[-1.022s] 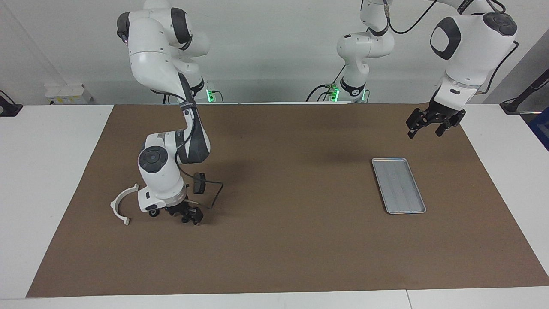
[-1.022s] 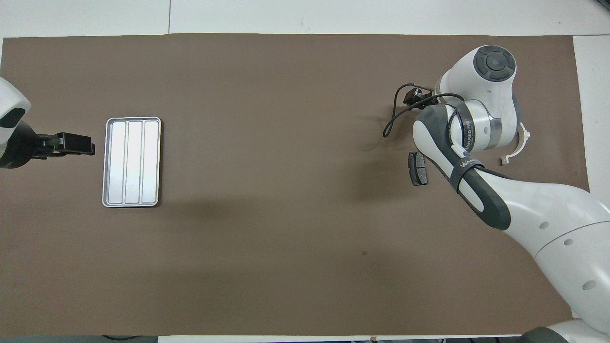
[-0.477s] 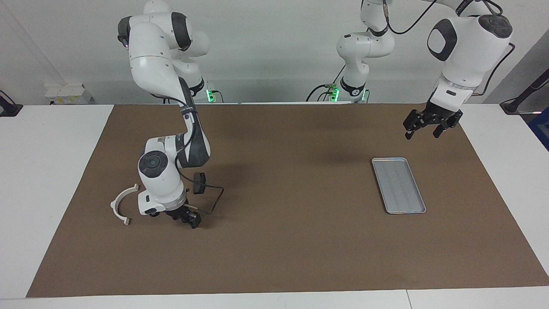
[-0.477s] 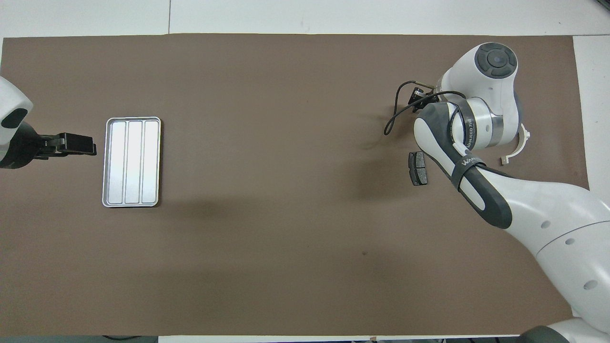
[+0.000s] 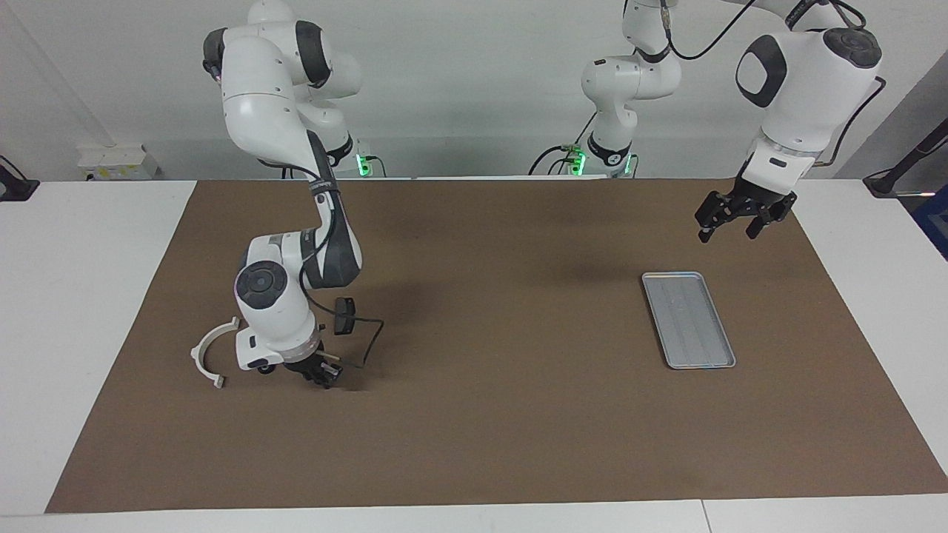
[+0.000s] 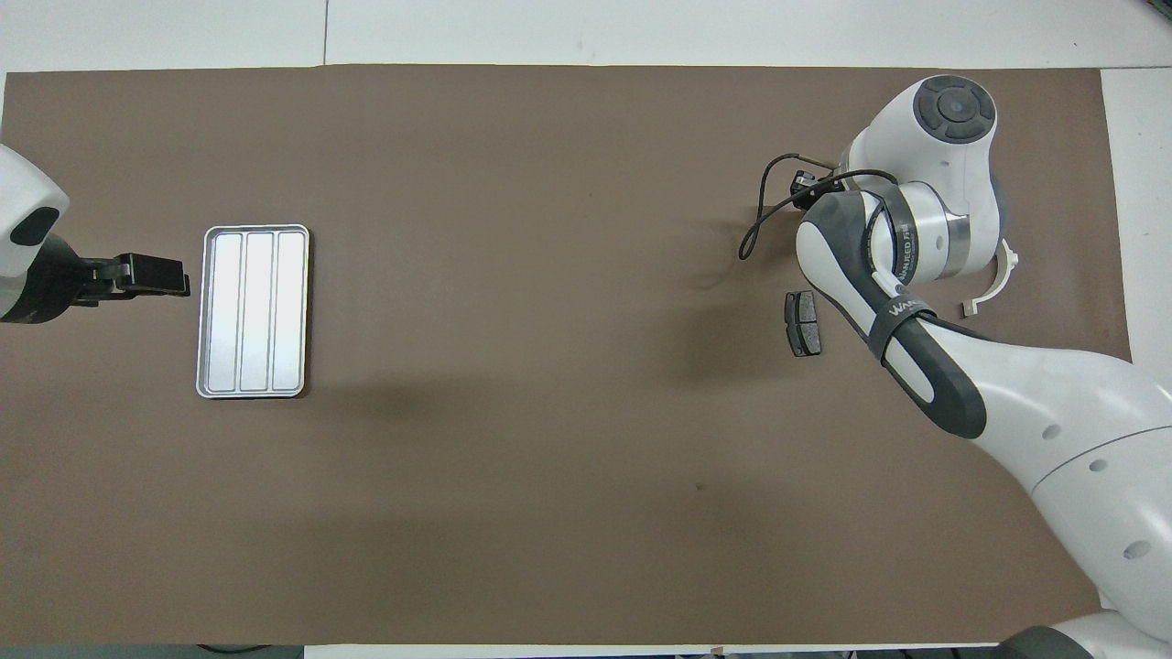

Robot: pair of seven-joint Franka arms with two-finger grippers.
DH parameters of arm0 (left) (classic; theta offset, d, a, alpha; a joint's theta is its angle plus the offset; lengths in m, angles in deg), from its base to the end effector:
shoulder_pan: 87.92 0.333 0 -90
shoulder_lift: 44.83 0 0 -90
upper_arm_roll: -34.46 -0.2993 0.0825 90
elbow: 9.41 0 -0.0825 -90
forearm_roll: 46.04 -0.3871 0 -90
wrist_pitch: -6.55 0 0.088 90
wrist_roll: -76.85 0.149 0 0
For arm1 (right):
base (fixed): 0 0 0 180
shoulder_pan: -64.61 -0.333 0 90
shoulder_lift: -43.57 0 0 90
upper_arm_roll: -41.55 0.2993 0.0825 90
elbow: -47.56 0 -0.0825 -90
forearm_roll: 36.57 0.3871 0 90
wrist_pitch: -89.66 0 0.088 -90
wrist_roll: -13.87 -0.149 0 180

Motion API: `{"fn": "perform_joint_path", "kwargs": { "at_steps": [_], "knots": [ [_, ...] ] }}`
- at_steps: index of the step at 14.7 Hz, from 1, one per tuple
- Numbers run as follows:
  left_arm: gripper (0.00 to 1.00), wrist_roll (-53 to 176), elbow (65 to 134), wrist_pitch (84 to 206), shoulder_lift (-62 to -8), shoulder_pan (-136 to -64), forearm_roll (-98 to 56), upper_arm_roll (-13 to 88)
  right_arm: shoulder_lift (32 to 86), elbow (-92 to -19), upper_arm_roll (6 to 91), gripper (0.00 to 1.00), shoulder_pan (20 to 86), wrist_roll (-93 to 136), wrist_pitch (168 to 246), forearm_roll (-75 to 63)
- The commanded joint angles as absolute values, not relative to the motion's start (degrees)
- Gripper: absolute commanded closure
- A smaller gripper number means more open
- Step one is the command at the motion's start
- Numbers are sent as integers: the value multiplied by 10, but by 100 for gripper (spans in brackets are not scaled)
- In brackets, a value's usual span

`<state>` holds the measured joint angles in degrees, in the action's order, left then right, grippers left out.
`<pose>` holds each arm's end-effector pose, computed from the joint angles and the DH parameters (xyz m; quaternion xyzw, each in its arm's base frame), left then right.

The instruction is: Pick bearing gear from pile to tray

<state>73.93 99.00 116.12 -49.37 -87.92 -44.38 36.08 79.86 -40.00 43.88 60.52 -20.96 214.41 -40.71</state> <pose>0.5562 -0.0192 0.4857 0.9986 0.0155 0.0492 0.0147 0.6980 0.0702 0.2310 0.9731 -0.2295 0.0140 0.0138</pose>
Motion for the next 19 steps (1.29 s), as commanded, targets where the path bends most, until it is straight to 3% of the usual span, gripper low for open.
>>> {"fn": "perform_joint_path", "kwargs": {
  "at_steps": [1, 3, 10, 19],
  "knots": [
    [0, 727, 1013, 1180, -509, -891, -442, 354, 807, -392, 443, 89, 611, -223, 2132, -403],
    [0, 728, 1013, 1180, -510, -886, -442, 354, 807, -392, 443, 100, 611, -223, 2132, -404],
    [0, 721, 1013, 1182, -509, -891, -442, 354, 793, -376, 441, 100, 605, -216, 2100, -418],
    [0, 720, 1019, 1196, -505, -891, -442, 355, 683, -367, 451, 100, 564, -217, 1950, -424]
  ]
}}
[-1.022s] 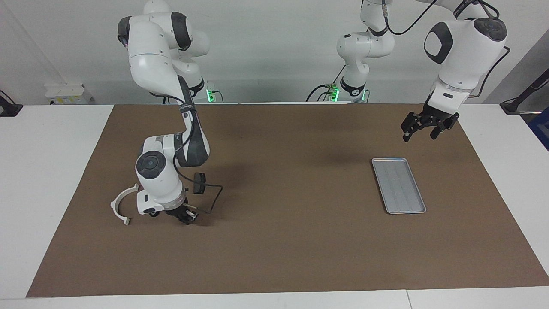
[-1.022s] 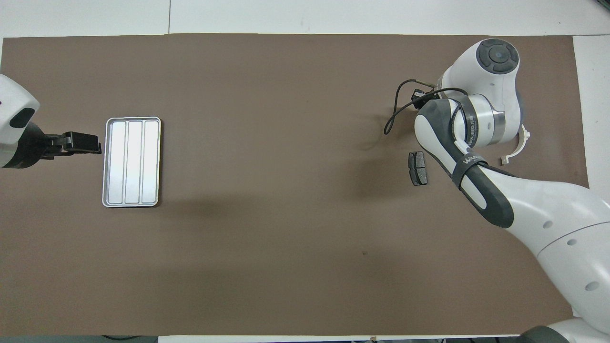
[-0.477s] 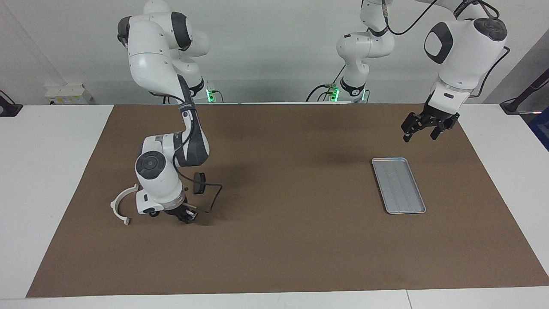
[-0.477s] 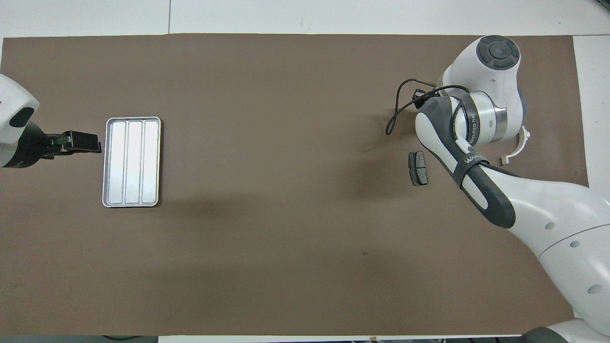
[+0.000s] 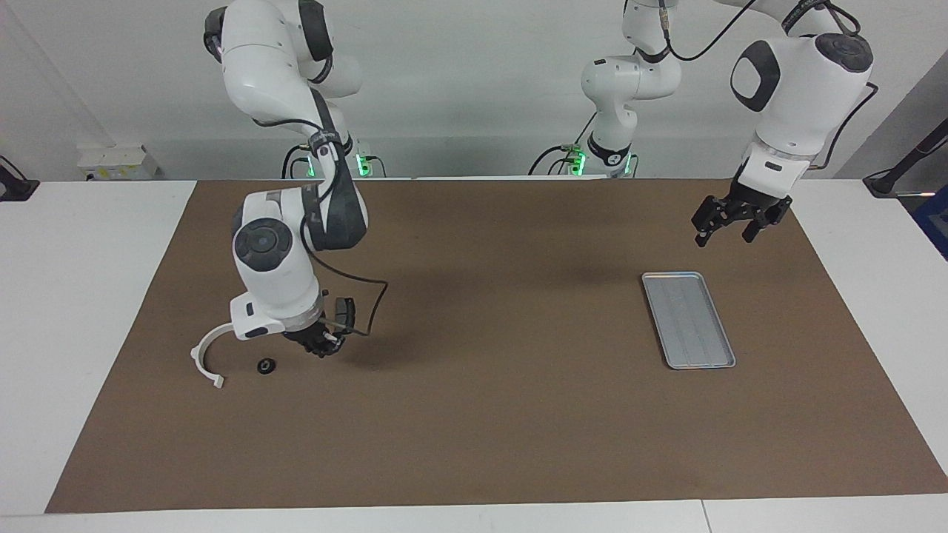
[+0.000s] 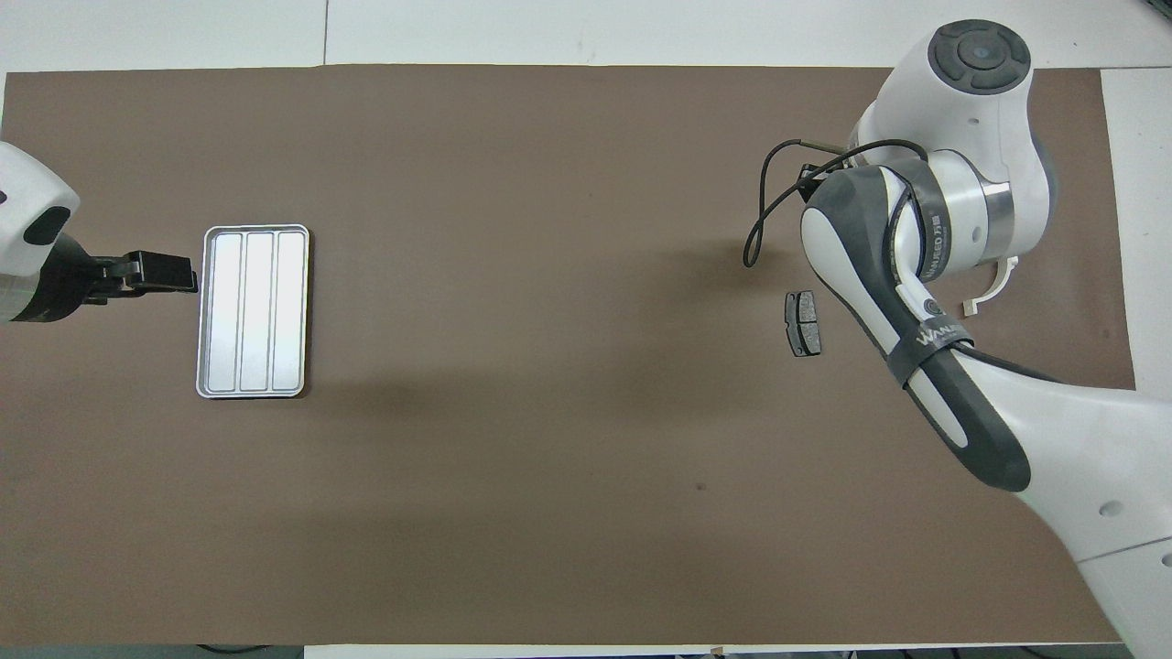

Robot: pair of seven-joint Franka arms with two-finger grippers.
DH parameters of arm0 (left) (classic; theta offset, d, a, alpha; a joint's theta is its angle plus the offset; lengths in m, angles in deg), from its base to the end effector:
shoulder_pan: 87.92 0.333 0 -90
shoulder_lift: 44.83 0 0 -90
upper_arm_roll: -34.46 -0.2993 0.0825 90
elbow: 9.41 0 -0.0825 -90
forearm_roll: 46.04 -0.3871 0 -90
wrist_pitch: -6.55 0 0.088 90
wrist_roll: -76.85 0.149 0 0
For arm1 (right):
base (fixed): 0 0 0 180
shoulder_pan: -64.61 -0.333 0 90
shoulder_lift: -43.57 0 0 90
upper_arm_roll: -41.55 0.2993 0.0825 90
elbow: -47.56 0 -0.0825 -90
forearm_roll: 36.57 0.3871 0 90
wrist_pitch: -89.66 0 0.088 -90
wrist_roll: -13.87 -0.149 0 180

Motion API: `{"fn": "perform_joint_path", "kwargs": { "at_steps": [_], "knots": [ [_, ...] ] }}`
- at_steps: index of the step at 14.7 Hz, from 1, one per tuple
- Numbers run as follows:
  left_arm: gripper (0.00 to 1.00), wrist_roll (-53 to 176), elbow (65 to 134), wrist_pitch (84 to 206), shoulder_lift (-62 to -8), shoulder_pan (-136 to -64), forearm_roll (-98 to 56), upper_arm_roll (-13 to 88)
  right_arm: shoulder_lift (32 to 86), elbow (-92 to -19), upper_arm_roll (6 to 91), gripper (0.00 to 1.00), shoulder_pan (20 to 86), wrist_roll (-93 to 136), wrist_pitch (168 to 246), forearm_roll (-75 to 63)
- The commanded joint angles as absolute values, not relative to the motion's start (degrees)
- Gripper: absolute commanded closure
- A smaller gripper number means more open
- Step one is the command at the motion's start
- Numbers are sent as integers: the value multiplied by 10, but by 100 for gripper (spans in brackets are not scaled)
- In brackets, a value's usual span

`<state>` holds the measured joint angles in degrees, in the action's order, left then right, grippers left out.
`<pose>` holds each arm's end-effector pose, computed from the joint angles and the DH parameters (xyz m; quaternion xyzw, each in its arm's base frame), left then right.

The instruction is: Pick bearing gear from pile to tray

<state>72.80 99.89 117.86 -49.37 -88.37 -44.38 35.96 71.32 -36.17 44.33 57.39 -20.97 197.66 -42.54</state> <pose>0.5579 -0.0224 0.4811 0.9980 0.0228 0.0564 0.0157 0.6741 0.1027 0.3411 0.9786 -0.2000 -0.0134 0.0462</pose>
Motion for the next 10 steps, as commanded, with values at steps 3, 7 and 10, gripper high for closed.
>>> {"fn": "perform_joint_path", "kwargs": {
  "at_steps": [3, 7, 10],
  "knots": [
    [0, 720, 1024, 1205, -505, -891, -442, 355, 655, -367, 453, 100, 529, -268, 1915, -386],
    [0, 720, 1025, 1209, -505, -891, -442, 354, 635, -367, 454, 100, 449, -366, 1896, -365],
    [0, 720, 1026, 1211, -505, -891, -442, 354, 625, -385, 458, 100, 391, -445, 1915, -348]
  ]
}}
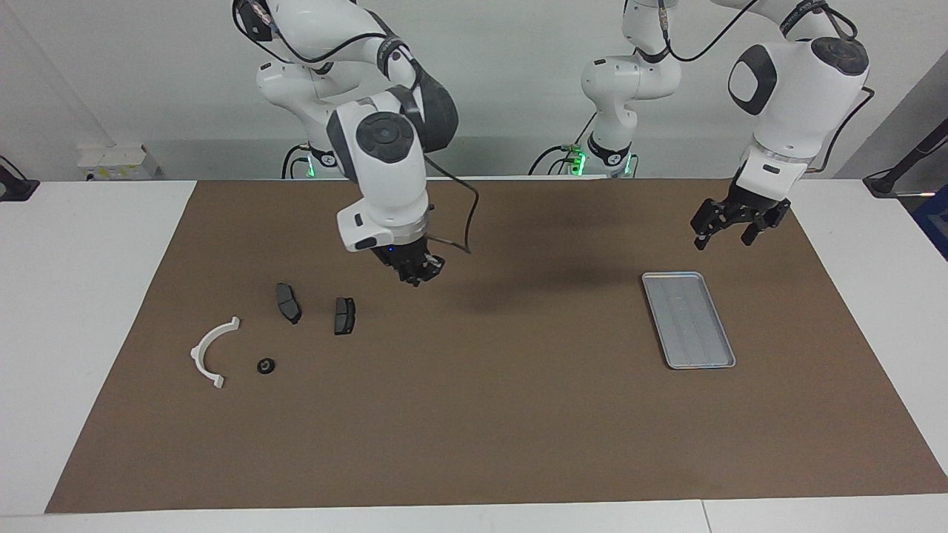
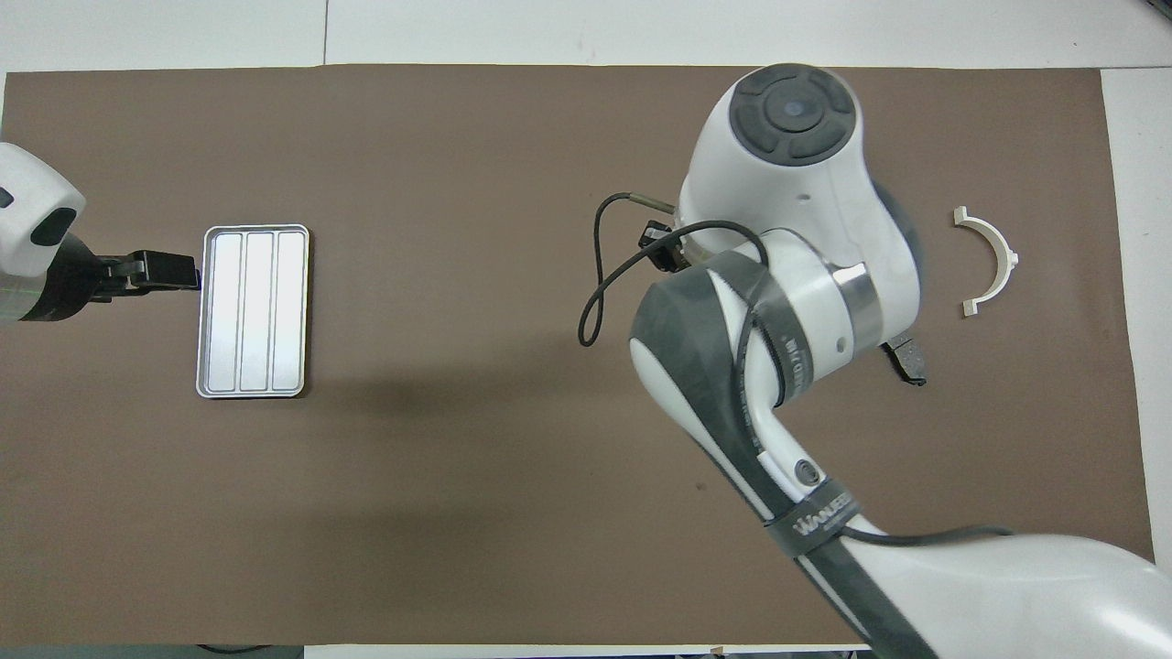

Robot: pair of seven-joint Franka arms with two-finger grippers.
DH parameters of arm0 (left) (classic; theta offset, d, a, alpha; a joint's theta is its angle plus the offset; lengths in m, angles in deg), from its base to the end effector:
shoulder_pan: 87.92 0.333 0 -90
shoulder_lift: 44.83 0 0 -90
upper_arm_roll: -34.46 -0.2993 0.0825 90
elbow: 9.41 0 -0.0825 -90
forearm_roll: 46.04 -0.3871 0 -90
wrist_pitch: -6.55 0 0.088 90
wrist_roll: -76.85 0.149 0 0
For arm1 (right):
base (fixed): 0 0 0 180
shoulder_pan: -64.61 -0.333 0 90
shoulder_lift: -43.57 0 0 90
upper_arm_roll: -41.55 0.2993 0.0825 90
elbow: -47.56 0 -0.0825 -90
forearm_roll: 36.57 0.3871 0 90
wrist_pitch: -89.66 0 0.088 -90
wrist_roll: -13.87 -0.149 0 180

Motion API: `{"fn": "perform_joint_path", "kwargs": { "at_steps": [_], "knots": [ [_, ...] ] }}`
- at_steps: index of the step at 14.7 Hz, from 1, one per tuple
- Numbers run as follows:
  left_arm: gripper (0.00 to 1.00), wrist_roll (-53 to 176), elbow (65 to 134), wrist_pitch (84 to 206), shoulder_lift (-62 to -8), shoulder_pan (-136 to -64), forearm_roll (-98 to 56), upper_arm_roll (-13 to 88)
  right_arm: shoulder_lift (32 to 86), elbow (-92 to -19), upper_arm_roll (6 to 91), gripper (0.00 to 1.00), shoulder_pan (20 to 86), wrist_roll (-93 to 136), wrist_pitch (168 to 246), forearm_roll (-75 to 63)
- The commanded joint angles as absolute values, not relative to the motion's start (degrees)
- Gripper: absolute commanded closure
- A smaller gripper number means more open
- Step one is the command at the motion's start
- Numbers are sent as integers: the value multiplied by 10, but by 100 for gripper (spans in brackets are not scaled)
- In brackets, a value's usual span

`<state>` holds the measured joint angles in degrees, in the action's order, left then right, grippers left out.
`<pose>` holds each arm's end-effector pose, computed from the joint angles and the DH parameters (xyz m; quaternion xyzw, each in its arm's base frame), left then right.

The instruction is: Pick bearing gear from pile to tray

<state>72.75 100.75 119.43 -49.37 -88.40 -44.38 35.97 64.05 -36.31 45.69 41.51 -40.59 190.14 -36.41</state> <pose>0.5593 -0.0227 0.4765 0.9976 0.0231 0.0625 0.0160 0.5846 0.2957 0.4144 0.9708 -0.2373 -0.0344 0.0111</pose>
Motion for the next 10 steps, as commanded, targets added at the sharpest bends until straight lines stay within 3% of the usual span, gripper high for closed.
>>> {"fn": "perform_joint_path", "kwargs": {
  "at_steps": [1, 6, 10],
  "knots": [
    [0, 720, 1026, 1211, -505, -891, -442, 354, 625, -387, 457, 100, 369, -460, 1918, -347],
    [0, 711, 1026, 1209, -504, -892, -442, 354, 639, -447, 457, 100, 329, -510, 2038, -352],
    [0, 710, 1026, 1207, -504, -898, -442, 354, 678, -443, 455, 100, 298, -520, 2078, -371]
  ]
}}
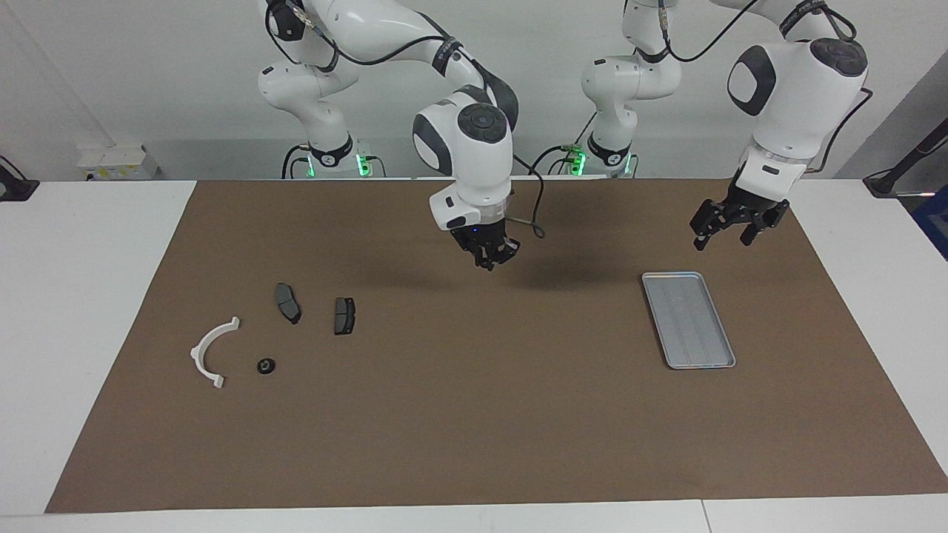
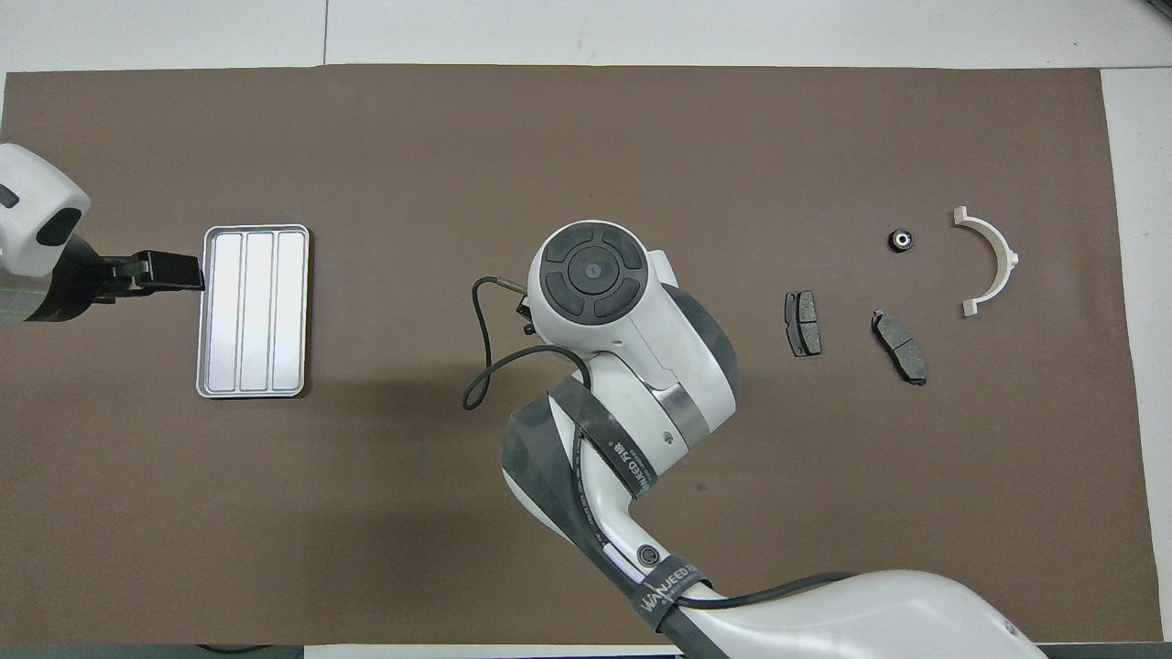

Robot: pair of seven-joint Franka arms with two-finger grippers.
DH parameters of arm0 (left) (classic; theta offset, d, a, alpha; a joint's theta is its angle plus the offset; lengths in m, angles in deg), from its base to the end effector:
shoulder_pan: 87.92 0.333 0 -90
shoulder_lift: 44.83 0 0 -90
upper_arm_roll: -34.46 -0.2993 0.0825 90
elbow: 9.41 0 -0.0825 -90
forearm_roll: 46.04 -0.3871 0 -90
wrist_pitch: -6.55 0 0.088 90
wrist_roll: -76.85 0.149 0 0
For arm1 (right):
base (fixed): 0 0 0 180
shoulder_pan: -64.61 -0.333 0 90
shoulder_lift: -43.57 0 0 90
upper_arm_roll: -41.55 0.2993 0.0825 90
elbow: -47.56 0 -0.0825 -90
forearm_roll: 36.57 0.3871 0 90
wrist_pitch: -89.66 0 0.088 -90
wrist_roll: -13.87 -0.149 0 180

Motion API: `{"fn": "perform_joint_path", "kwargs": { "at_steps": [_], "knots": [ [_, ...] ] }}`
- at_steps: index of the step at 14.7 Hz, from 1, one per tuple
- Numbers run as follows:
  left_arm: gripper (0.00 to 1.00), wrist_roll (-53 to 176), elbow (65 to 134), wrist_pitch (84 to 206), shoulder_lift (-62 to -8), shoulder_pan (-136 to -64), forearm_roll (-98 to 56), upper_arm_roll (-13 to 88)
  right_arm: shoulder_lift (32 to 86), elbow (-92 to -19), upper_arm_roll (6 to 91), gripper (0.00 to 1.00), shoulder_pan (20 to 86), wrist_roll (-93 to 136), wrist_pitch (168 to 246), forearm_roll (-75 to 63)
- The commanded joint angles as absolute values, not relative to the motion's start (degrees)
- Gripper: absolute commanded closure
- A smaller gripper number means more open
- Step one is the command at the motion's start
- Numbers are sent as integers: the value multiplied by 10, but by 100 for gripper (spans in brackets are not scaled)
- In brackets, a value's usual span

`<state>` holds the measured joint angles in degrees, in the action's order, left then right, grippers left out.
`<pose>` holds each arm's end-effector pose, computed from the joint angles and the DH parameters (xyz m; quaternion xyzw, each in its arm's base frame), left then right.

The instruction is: Pick bearing gear from pile to tray

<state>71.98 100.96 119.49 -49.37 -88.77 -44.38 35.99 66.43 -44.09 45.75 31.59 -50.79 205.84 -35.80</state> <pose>0.5586 -0.0265 0.4747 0.9976 0.0265 0.0611 0.0165 0.5361 0.4036 0.3455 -0.9697 0.2429 0.0062 0.0245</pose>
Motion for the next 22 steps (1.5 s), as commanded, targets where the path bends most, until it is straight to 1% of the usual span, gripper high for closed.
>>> {"fn": "perform_joint_path", "kwargs": {
  "at_steps": [1, 3, 8, 9, 12, 17, 20, 21, 22],
  "knots": [
    [0, 710, 1026, 1207, -505, -898, -442, 354, 690, -440, 455, 100, 290, -527, 2087, -393],
    [0, 711, 1026, 1208, -505, -898, -442, 354, 715, -441, 456, 100, 287, -544, 2116, -427],
    [0, 711, 1035, 1210, -505, -898, -442, 354, 759, -446, 456, 100, 288, -544, 2183, -433],
    [0, 712, 1038, 1212, -505, -898, -442, 354, 763, -446, 456, 100, 289, -544, 2186, -433],
    [0, 712, 1039, 1215, -505, -898, -442, 354, 768, -457, 456, 100, 296, -543, 2203, -445],
    [0, 713, 1043, 1219, -505, -898, -442, 354, 761, -492, 454, 100, 304, -541, 2239, -455],
    [0, 714, 1054, 1231, -504, -898, -443, 354, 761, -492, 454, 99, 307, -546, 2241, -454],
    [0, 714, 1055, 1233, -504, -898, -442, 354, 762, -489, 455, 45, 308, -548, 2237, -453],
    [0, 716, 1056, 1233, -504, -898, -443, 354, 761, -484, 454, 1, 309, -552, 2230, -453]
  ]
}}
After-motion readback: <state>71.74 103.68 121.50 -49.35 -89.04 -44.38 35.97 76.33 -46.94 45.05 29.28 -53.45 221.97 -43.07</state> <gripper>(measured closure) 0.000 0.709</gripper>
